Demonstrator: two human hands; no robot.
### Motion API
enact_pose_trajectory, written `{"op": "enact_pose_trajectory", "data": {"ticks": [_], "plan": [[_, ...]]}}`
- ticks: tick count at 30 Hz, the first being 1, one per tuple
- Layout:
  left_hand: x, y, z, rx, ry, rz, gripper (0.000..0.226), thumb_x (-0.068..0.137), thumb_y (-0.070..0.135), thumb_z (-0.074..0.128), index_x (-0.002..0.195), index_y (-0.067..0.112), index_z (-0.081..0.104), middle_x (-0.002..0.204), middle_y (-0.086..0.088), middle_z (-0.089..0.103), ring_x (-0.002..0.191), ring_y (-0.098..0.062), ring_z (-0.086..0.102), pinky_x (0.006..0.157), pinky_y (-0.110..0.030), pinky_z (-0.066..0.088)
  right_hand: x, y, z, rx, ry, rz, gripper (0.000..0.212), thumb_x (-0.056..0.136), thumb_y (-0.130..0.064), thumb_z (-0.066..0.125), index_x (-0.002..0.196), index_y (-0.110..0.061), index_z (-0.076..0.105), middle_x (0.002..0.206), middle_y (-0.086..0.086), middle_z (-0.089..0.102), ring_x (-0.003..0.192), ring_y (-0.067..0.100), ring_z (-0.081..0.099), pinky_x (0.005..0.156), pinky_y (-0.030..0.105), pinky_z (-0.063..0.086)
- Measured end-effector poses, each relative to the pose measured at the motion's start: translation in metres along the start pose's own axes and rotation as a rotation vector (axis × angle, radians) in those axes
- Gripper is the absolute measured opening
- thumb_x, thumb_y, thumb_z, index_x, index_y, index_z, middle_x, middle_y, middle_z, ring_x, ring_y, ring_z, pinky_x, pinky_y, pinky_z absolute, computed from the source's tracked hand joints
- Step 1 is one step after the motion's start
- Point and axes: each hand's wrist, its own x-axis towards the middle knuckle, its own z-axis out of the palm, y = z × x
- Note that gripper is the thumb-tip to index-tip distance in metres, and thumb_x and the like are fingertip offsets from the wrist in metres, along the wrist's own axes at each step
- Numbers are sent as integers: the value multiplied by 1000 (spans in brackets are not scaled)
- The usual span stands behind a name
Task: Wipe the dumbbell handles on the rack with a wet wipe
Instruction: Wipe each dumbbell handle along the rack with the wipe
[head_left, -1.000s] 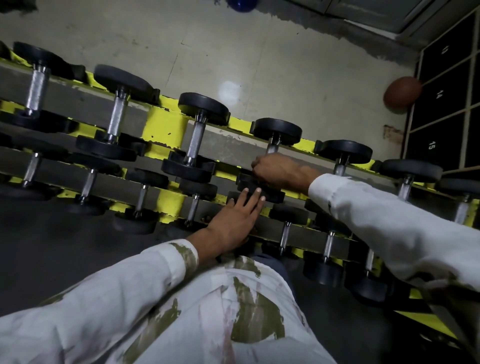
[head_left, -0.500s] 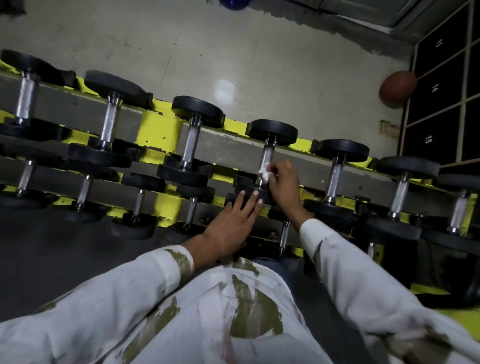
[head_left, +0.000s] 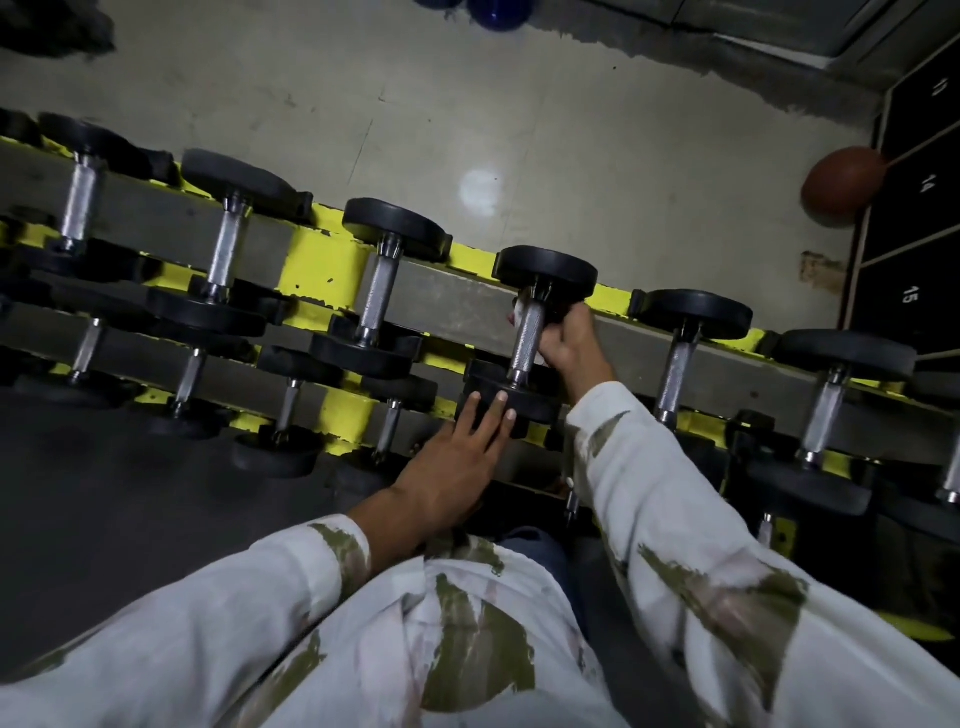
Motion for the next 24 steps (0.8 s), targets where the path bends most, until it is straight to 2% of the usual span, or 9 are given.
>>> {"op": "enact_pose_trajectory", "data": {"ticks": [4,8,11,13,15,18,20,22,24], "plan": [[-4,3,-8,-4,-40,-15,81,103,11,41,160,1,-15,167,-25,-21,155,-49,-5,115,-49,37,-28,13,-19,-539,7,-33,32,91,-9,42,111,-1,67,100,20,68,88,33,65,74,36,55],[-7,5,-14,-15,-49,-31,81,102,13,42,160,0,-14,167,-25,-21,155,-48,-8,116,-47,35,-56,23,-44,-1061,20,-155,22,88,4,51,83,-6,70,74,9,67,63,18,59,58,23,46],[-8,10,-21,-41,-12,-56,87,102,25,49,161,-2,-9,168,-26,-15,156,-41,-12,127,-44,9,-64,30,-56,-1151,87,-263,25,84,6,65,71,-15,65,69,3,65,64,17,59,62,27,48],[-5,16,-26,-53,62,-57,85,101,26,49,161,-3,-3,168,-26,-9,157,-40,-12,125,-40,-6,-72,27,-58,-1186,137,-387,30,80,5,71,67,-20,64,71,-6,67,71,15,64,70,29,55],[1,25,-28,-103,156,-42,84,99,26,51,162,-3,4,169,-27,-2,157,-40,-8,124,-40,-8,-82,21,-62,-1183,95,-439,32,82,5,70,70,-24,66,79,-8,69,79,14,68,79,33,59],[14,46,-35,-146,245,4,85,95,29,63,161,0,19,168,-25,11,157,-40,5,126,-41,3,-100,-3,-76,-1179,-18,-510,23,84,-5,71,79,-28,72,92,-5,76,90,14,72,88,40,60],[25,65,-40,-146,259,47,83,95,30,65,160,1,23,169,-24,12,158,-38,5,128,-41,6,-111,-32,-93,-1264,-63,-648,10,85,-17,72,89,-26,76,99,-5,77,95,10,72,90,35,58],[38,89,-41,-157,257,94,83,95,31,65,161,3,22,169,-22,11,158,-37,5,129,-41,8,-124,-67,-111,-1479,-97,-899,9,90,-20,69,94,-19,76,98,-3,76,90,10,70,82,27,55],[52,114,-37,-148,230,135,87,95,32,66,163,6,19,170,-21,8,158,-37,5,129,-43,12,-128,-100,-129,-1754,-134,-1095,13,92,-19,64,101,-19,73,101,-2,72,88,15,66,70,26,48]]}}
